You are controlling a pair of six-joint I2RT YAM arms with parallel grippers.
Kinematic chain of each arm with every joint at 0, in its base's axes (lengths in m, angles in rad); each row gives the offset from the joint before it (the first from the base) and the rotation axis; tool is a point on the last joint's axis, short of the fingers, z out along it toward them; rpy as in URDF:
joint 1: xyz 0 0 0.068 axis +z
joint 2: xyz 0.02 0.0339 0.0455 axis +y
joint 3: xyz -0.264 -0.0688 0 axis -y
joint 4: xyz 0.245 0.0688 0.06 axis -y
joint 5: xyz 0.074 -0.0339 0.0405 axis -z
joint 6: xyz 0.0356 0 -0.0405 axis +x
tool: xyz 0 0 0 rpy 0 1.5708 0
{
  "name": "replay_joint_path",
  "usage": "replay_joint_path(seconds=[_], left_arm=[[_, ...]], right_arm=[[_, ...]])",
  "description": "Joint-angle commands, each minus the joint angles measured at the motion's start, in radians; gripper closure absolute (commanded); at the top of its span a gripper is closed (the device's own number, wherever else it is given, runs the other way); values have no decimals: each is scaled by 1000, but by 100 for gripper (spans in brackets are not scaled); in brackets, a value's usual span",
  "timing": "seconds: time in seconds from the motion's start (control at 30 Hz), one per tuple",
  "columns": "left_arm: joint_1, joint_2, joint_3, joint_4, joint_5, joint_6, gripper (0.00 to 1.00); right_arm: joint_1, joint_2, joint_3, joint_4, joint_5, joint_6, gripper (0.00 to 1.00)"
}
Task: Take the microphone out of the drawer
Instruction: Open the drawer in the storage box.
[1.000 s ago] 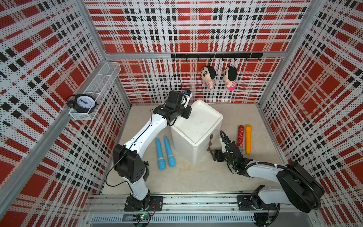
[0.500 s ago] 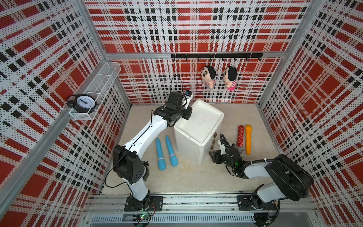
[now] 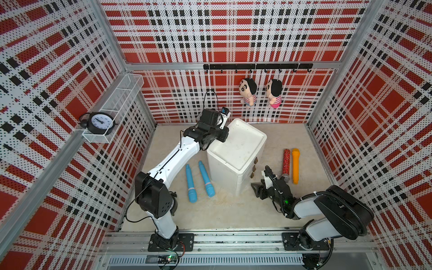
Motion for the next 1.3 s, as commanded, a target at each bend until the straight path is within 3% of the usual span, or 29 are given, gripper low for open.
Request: replay_joint_path(seconds=[0.0,0.1,0.3,0.93,1.07,1.27], left_arm=[[3,56,29,-32,-21,57,96],[1,67,38,-32,1,73,96],[-10,64,22,-34,22,83,96],[-31,68,-8,-37,23,114,94],[-34,72,-8,-38,24,116,94],[-37,78,-8,-40,25,116,94]], right_arm=[[-8,62,19,143,-22,-44,30],[-8,154,24,275,-62,-50,39],[-8,286,14,471,-28,-68,39],[-8,354,120,411,-8,-195,54],[-8,345,131,393,-19,-200,64],[-7,327,129,395,-29,-191,64]])
